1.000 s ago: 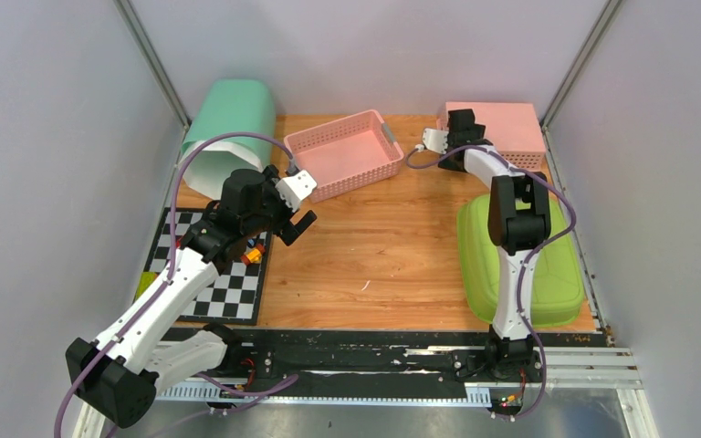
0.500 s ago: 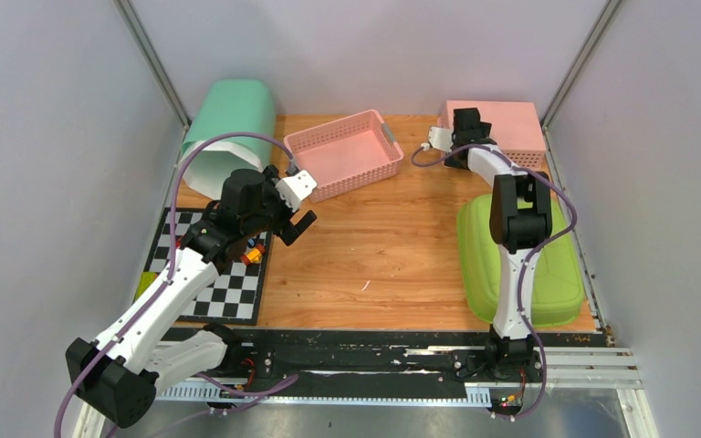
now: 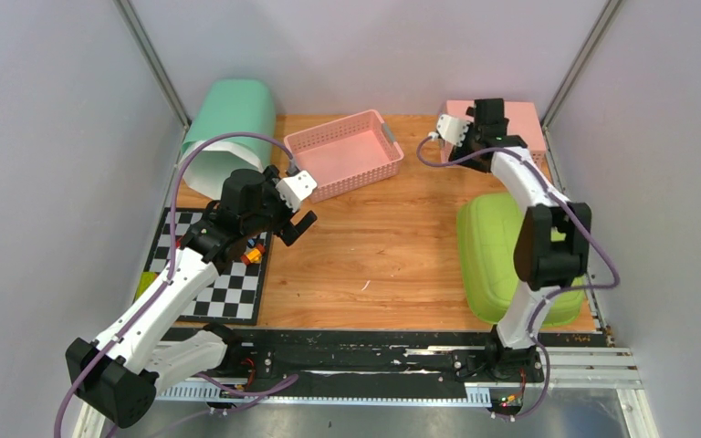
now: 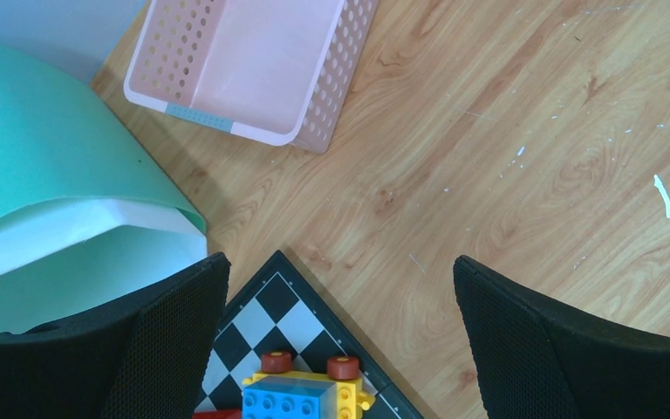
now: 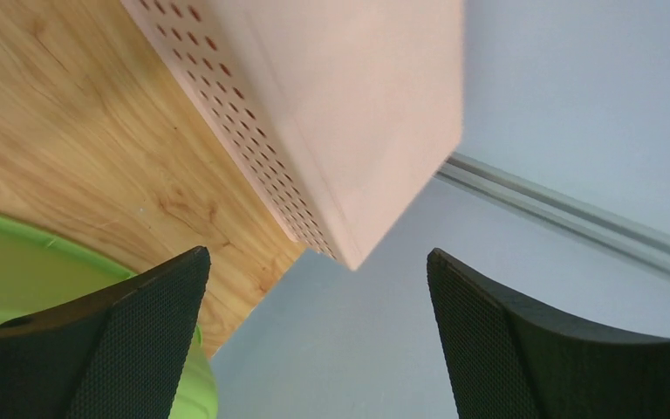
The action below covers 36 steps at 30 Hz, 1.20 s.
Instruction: Turn the large container upside down
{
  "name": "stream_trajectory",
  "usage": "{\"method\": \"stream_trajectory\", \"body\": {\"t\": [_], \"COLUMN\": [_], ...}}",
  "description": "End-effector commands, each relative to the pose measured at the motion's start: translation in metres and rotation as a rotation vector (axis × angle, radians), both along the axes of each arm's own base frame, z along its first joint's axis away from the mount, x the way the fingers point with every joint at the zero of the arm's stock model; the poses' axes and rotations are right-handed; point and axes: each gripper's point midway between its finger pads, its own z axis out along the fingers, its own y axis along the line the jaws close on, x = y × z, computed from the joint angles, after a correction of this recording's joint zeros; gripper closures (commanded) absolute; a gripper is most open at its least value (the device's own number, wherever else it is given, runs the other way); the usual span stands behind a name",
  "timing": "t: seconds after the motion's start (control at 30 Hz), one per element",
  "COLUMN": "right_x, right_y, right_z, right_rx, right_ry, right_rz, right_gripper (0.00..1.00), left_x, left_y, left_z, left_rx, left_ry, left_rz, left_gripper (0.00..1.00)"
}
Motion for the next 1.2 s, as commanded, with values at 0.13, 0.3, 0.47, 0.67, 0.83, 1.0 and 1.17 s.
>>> {"method": "stream_trajectory", "body": {"t": [0.13, 0.3, 0.47, 0.67, 0.83, 1.0, 1.17], "right_x": [-0.082, -0.133, -0.192, -0.25, -0.27, -0.279, -0.291], "right_y": [0.054, 0.088, 0.118, 0.145, 0.155, 0.155, 0.156], "right_z": [0.07, 0.097, 0.117, 0.126, 0.115, 0.107, 0.095], "right_rx": [0.454, 0.685, 0.887, 1.035, 1.091, 1.127, 1.165], "right_ry": [-0.048, -0.063, -0.045, 0.002, 0.065, 0.125, 0.177], "right_rz": [0.056, 0.139, 0.232, 0.369, 0.395, 0.328, 0.274], "right_gripper": [0.04, 0.03, 0.02, 0.01, 0.01, 0.01, 0.01], "left_x": [-0.003, -0.005, -0.003, 0.015, 0.039, 0.068, 0.094], "left_y": [-0.004, -0.005, -0.009, -0.012, -0.015, -0.026, -0.036], "left_z": [0.002, 0.003, 0.002, -0.006, -0.012, -0.024, -0.045], "left_rx": [-0.022, -0.027, -0.028, 0.032, 0.091, 0.121, 0.148], "left_ry": [-0.007, -0.004, 0.002, 0.023, 0.034, 0.052, 0.098], "left_rz": [-0.028, -0.038, -0.052, -0.056, -0.043, -0.031, -0.021], "left_gripper": [0.0, 0.0, 0.0, 0.0, 0.0, 0.0, 0.0]}}
